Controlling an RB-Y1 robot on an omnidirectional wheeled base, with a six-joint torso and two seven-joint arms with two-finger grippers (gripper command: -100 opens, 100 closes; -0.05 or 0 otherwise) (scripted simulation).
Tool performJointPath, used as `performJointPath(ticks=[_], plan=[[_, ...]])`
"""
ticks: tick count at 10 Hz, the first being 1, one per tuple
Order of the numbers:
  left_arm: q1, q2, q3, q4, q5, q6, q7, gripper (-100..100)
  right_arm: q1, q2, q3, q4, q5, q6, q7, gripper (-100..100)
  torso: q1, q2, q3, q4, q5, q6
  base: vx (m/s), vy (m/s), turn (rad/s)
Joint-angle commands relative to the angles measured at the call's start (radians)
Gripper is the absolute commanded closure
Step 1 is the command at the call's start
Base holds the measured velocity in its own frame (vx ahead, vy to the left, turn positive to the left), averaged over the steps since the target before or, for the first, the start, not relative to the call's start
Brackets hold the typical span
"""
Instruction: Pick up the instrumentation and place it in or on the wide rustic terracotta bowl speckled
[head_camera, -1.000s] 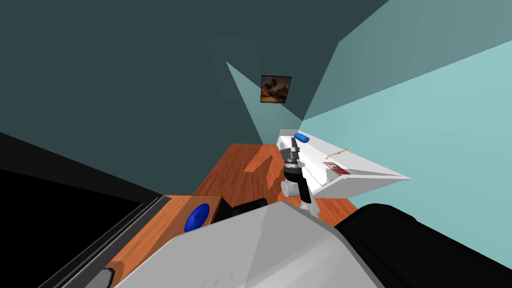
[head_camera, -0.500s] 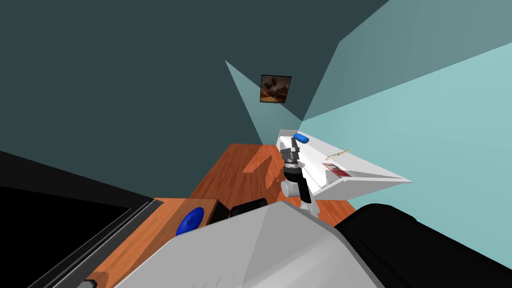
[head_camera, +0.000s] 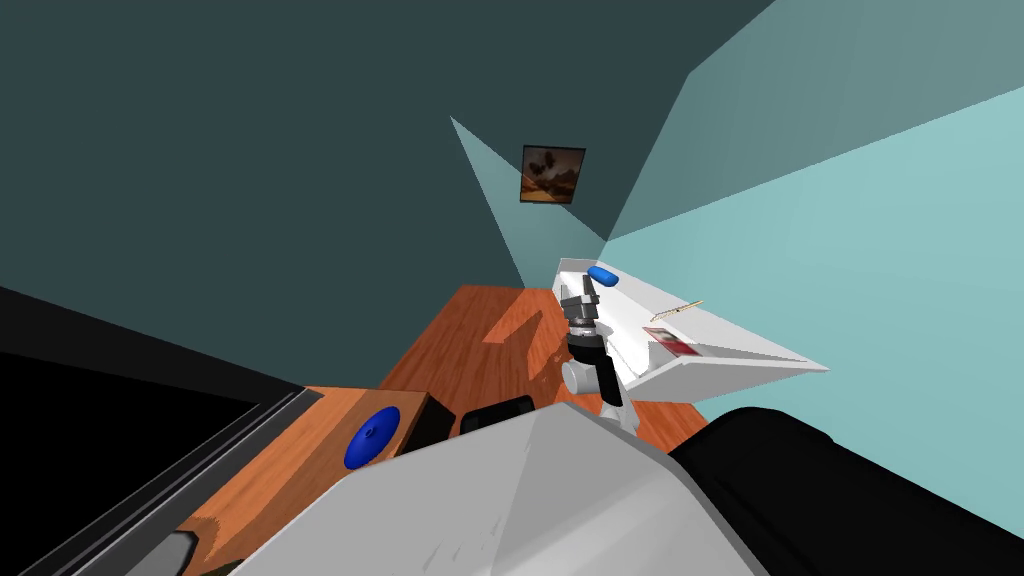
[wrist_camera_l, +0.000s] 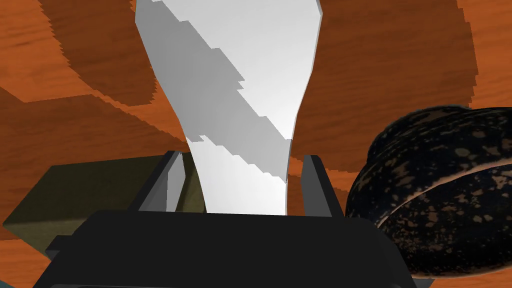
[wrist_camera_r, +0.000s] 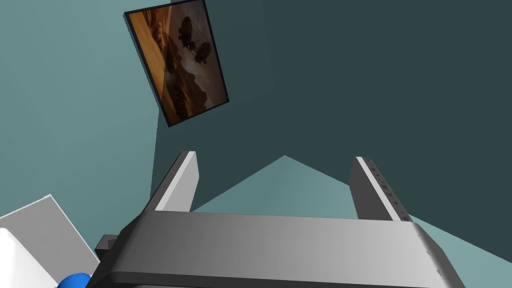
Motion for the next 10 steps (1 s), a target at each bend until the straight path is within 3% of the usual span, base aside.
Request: performJointPath(ticks=[1, 5, 7, 10], plan=[[0.010, 0.028, -0.015, -0.030, -0.009, -0.026, 0.007, 100, 0.000, 0.000, 0.000, 0.000, 0.000, 0.000, 0.000, 0, 0.000, 0.000, 0.000, 0.000, 0.000, 0.000, -0.098, -0.113, 0.073], [0.049, 0.116, -0.055, -0.064, -0.008, -0.084, 0.024, 100, 0.000, 0.000, 0.000, 0.000, 0.000, 0.000, 0.000, 0, 0.003, 0.002, 0.001, 0.000, 0.000, -0.001, -0.109, -0.072, 0.083], [0.071, 0.159, -0.047, -0.050, 0.035, -0.105, 0.027, 100, 0.000, 0.000, 0.000, 0.000, 0.000, 0.000, 0.000, 0, 0.006, -0.001, -0.001, -0.001, -0.001, -0.001, -0.077, 0.013, 0.052], [0.078, 0.173, -0.031, -0.040, 0.076, -0.114, 0.029, 100, 0.000, 0.000, 0.000, 0.000, 0.000, 0.000, 0.000, 0, 0.012, -0.005, -0.003, -0.001, 0.000, 0.000, -0.040, 0.072, -0.004]])
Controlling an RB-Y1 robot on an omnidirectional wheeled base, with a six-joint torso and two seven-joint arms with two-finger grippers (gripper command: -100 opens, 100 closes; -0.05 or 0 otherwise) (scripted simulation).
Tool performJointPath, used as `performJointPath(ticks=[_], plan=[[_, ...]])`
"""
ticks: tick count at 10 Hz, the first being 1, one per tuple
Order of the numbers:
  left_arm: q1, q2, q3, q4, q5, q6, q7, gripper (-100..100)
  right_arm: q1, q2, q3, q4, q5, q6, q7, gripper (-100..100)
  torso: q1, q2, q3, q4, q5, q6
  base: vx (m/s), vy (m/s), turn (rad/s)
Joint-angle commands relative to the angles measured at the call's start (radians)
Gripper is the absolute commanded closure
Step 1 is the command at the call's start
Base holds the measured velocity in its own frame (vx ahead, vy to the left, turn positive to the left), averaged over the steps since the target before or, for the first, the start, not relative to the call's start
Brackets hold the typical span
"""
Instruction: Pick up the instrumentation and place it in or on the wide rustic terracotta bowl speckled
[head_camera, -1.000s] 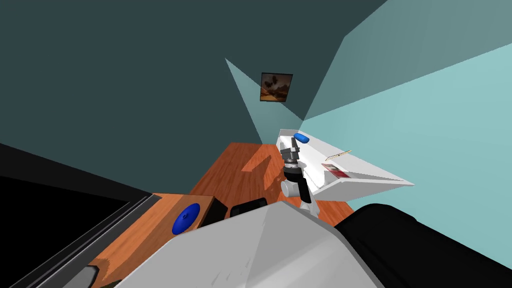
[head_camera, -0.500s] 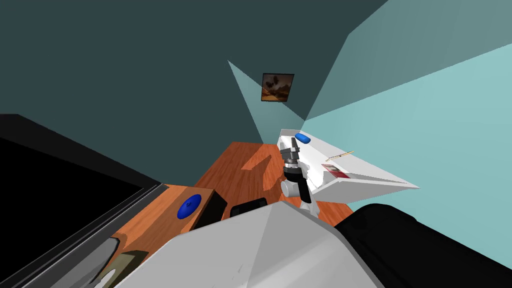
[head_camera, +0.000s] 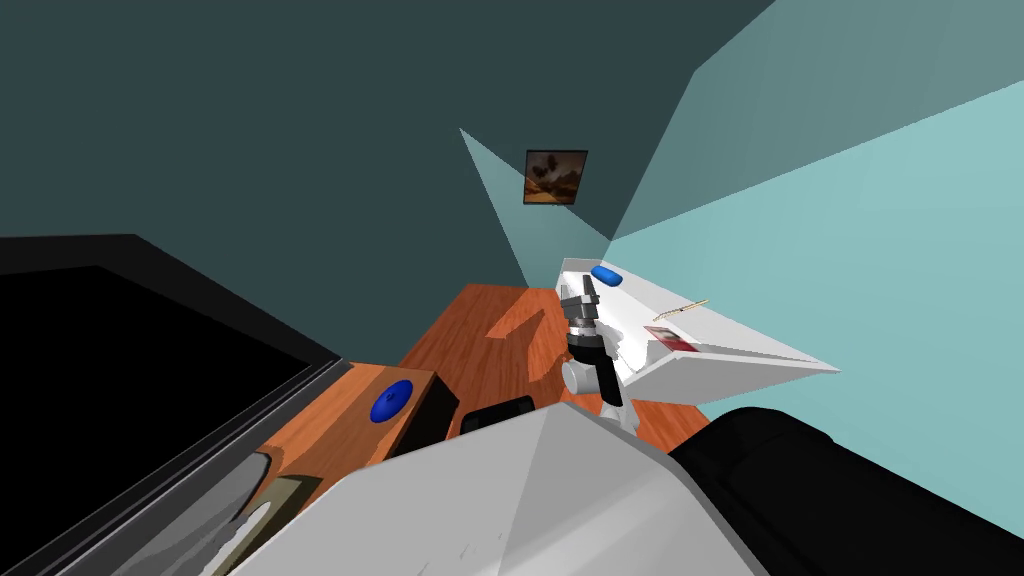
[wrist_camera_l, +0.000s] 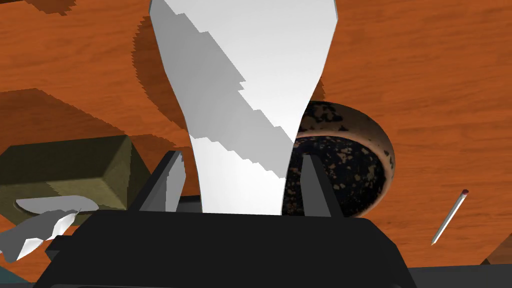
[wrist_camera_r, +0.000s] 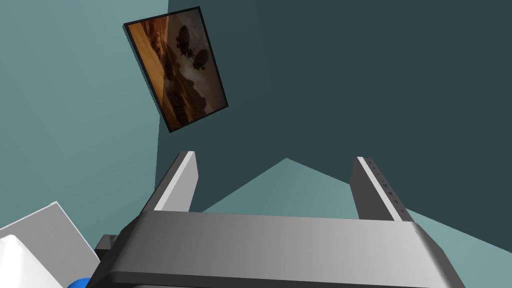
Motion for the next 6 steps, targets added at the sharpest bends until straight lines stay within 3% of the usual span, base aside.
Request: performJointPath(ticks=[1, 6], plan=[[0.005, 0.006, 0.016, 0.006, 0.041, -0.008, 0.003, 100, 0.000, 0.000, 0.000, 0.000, 0.000, 0.000, 0.000, 0, 0.000, 0.000, 0.000, 0.000, 0.000, 0.000, -0.051, 0.118, -0.011], [0.011, 0.008, 0.052, 0.005, 0.144, -0.024, 0.012, 100, 0.000, 0.000, 0.000, 0.000, 0.000, 0.000, 0.000, 0, 0.005, 0.005, 0.003, 0.002, 0.001, -0.002, -0.074, 0.144, -0.017]])
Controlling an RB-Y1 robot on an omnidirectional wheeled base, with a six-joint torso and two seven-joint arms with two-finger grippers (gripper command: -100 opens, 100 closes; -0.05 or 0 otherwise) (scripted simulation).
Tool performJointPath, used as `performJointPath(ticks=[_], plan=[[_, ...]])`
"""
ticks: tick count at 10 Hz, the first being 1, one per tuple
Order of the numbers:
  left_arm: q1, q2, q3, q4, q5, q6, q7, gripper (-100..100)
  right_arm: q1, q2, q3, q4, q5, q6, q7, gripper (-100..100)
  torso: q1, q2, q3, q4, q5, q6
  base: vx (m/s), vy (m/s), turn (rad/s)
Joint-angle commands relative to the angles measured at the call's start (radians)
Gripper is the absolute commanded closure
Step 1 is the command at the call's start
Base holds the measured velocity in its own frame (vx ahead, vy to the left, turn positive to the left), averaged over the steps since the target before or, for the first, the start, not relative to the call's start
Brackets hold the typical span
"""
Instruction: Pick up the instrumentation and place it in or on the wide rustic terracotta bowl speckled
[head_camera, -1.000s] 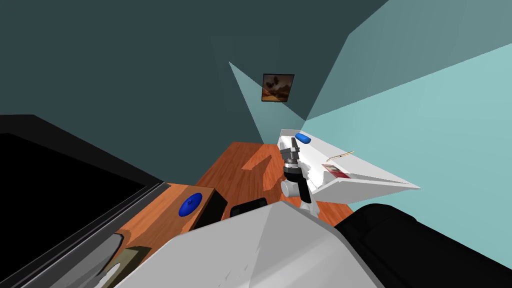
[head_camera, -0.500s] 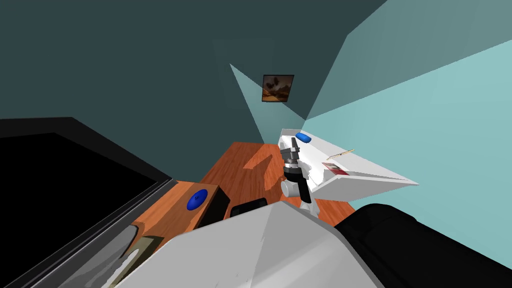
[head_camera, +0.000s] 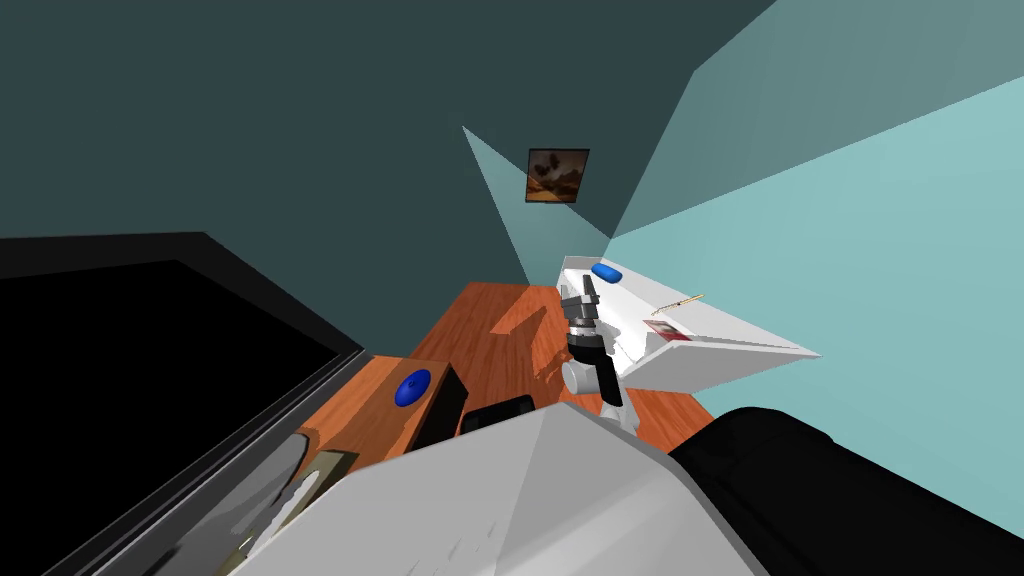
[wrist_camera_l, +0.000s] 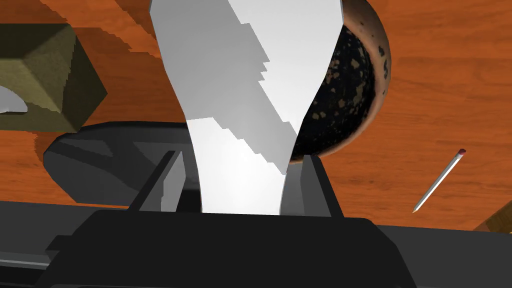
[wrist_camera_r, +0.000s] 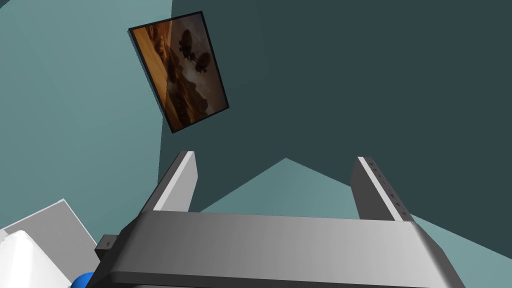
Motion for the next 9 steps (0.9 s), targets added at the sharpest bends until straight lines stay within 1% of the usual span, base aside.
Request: performJointPath(ticks=[1, 2, 3, 4, 8, 9], plan=[[0.005, 0.003, 0.012, -0.007, 0.029, -0.002, 0.002, 100, 0.000, 0.000, 0.000, 0.000, 0.000, 0.000, 0.000, 0, 0.000, 0.000, 0.000, 0.000, 0.000, 0.000, -0.077, 0.115, -0.013], [0.007, 0.003, 0.019, -0.007, 0.046, -0.004, 0.003, 100, 0.000, 0.000, 0.000, 0.000, 0.000, 0.000, 0.000, 0, -0.001, 0.000, 0.000, 0.000, 0.000, 0.000, -0.055, 0.109, -0.019], [0.004, 0.004, 0.013, -0.006, 0.034, -0.003, 0.005, 100, 0.000, 0.000, 0.000, 0.000, 0.000, 0.000, 0.000, 0, -0.002, -0.001, -0.001, 0.000, -0.001, 0.000, -0.020, 0.051, -0.012], [0.004, 0.004, 0.015, -0.005, 0.037, -0.003, 0.006, -100, 0.000, 0.000, 0.000, 0.000, 0.000, 0.000, 0.000, 0, -0.006, -0.003, -0.002, -0.001, -0.001, 0.000, -0.005, 0.011, -0.001], [0.004, 0.004, 0.014, -0.005, 0.037, -0.003, 0.006, -100, 0.000, 0.000, 0.000, 0.000, 0.000, 0.000, 0.000, 0, -0.011, -0.006, -0.003, -0.002, -0.002, 0.000, 0.000, 0.000, 0.000], [0.004, 0.004, 0.014, -0.005, 0.037, -0.003, 0.006, 0, 0.000, 0.000, 0.000, 0.000, 0.000, 0.000, 0.000, 0, -0.011, -0.006, -0.004, -0.002, -0.002, 0.000, 0.000, 0.000, 0.000]])
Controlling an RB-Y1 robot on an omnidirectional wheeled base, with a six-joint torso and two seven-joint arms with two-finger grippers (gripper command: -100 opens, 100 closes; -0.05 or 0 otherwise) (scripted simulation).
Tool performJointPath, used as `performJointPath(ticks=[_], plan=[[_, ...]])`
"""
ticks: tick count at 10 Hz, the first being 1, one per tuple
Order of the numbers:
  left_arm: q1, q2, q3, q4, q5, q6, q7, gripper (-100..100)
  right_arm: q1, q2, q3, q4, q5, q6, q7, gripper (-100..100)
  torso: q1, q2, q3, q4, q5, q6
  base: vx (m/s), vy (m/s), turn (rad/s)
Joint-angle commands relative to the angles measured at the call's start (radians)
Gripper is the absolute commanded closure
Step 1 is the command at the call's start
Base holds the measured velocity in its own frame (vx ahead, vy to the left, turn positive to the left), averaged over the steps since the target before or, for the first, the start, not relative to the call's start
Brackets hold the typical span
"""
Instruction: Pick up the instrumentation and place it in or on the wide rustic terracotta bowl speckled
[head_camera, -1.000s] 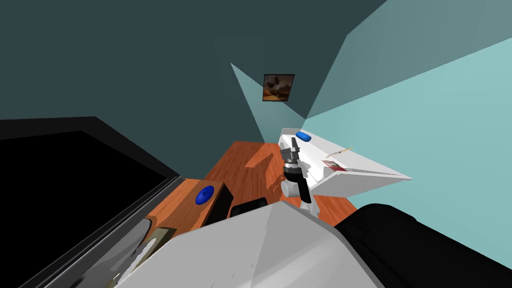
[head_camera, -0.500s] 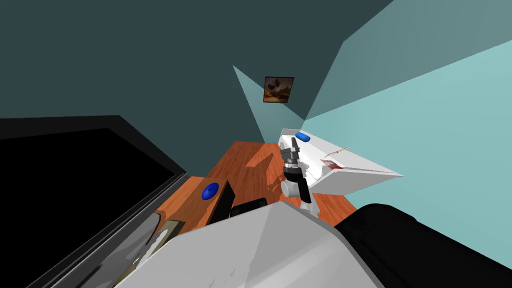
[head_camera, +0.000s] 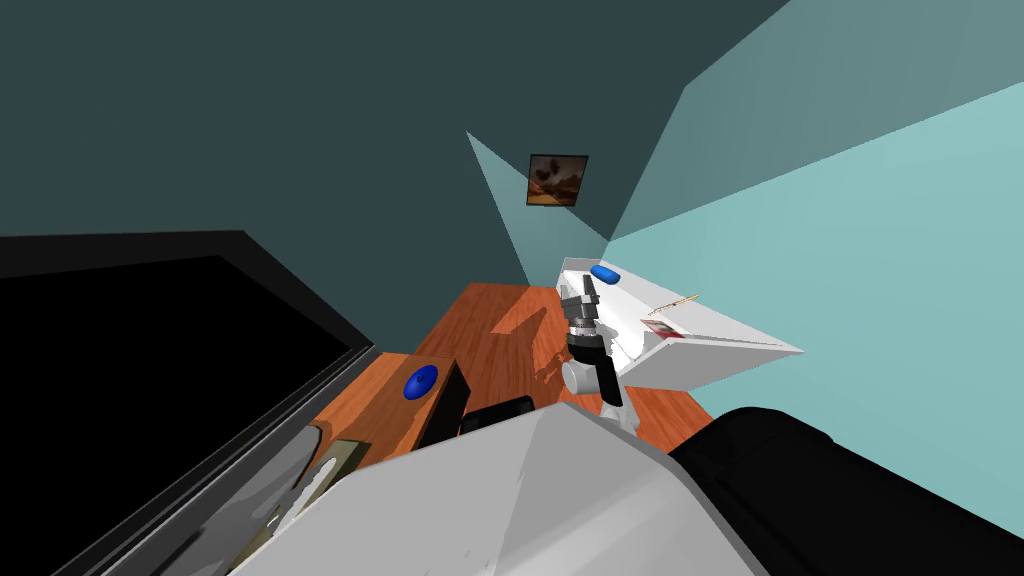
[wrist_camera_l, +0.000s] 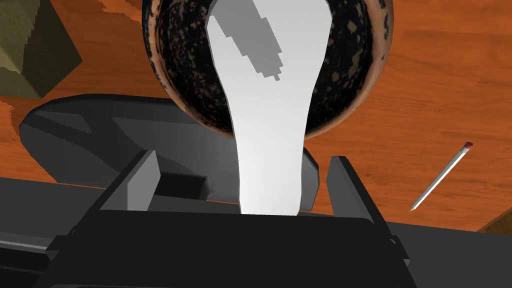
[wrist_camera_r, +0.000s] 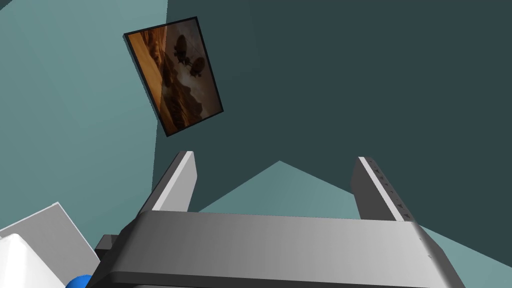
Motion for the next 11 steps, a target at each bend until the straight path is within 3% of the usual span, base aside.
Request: performJointPath(ticks=[1, 8, 9, 10, 11], plan=[[0.012, 0.029, -0.007, -0.013, 0.014, -0.015, 0.008, -100, 0.000, 0.000, 0.000, 0.000, 0.000, 0.000, 0.000, 0, 0.000, 0.000, 0.000, 0.000, 0.000, 0.000, -0.006, -0.011, 0.003], [0.061, 0.147, -0.034, -0.067, 0.070, -0.075, 0.041, -100, 0.000, 0.000, 0.000, 0.000, 0.000, 0.000, 0.000, 0, -0.001, 0.001, 0.000, 0.000, 0.000, 0.000, -0.010, -0.016, 0.005], [0.060, 0.141, -0.031, -0.065, 0.067, -0.070, 0.039, -100, 0.000, 0.000, 0.000, 0.000, 0.000, 0.000, 0.000, 0, -0.002, 0.000, 0.000, 0.000, 0.000, 0.000, -0.004, -0.008, 0.000], [0.061, 0.144, -0.031, -0.068, 0.069, -0.071, 0.039, 0, 0.000, 0.000, 0.000, 0.000, 0.000, 0.000, 0.000, 0, -0.001, 0.000, 0.000, 0.000, 0.000, 0.000, 0.000, 0.000, 0.000], [0.061, 0.144, -0.031, -0.068, 0.068, -0.071, 0.039, 0, 0.000, 0.000, 0.000, 0.000, 0.000, 0.000, 0.000, 0, 0.000, 0.000, 0.000, 0.000, 0.000, 0.000, 0.000, 0.000, 0.000]])
